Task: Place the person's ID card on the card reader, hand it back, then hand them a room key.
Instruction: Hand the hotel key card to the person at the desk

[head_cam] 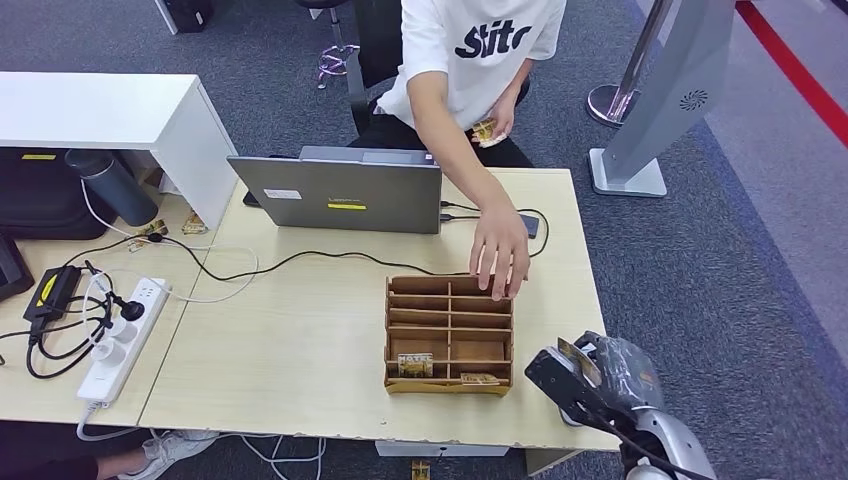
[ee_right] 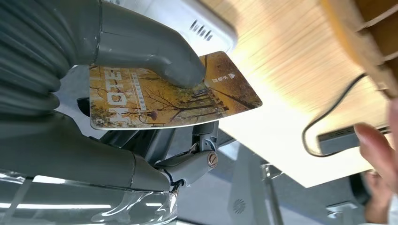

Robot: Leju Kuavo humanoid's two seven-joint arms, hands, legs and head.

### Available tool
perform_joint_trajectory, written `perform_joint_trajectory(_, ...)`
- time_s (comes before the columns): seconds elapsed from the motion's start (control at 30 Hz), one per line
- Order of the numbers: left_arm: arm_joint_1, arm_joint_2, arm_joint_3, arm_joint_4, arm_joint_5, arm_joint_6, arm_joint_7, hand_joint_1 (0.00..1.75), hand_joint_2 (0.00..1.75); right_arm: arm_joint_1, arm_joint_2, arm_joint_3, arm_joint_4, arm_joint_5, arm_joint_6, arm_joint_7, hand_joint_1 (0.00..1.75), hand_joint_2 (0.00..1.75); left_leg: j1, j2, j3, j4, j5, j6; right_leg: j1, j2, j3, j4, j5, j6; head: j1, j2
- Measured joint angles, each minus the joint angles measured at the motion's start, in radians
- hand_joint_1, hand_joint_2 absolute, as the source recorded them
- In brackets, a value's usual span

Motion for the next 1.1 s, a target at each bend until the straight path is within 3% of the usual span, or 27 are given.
perform_joint_trajectory(0.43, -0.001, 0.0, -0.001, 0.0, 0.0, 0.003, 0.001, 0.0, 1.75, -0.011, 0.015, -0.003, 0.0, 0.123, 0.005, 0.035, 1.75, 1.75, 0.0, 0.0, 0.0, 0.0, 0.0, 0.0, 0.0, 0.0, 0.0, 0.0, 0.0, 0.0, 0.0, 0.0)
perform_joint_trajectory(0.73, -0.003, 0.003, -0.016, 0.0, 0.0, 0.003, 0.008, 0.0, 1.75, -0.029, 0.039, -0.015, 0.037, 0.255, 0.076, 0.056, 1.75, 1.75, 0.0, 0.0, 0.0, 0.0, 0.0, 0.0, 0.0, 0.0, 0.0, 0.0, 0.0, 0.0, 0.0, 0.0)
perform_joint_trajectory(1.1, -0.007, 0.017, -0.026, 0.0, 0.0, -0.001, 0.012, 0.0, 1.75, -0.071, 0.044, -0.026, 0.122, 0.274, 0.17, 0.075, 1.75, 1.75, 0.0, 0.001, 0.002, 0.0, 0.0, 0.0, 0.0, 0.001, 0.001, 0.0, 0.0, 0.0, 0.0, 0.0)
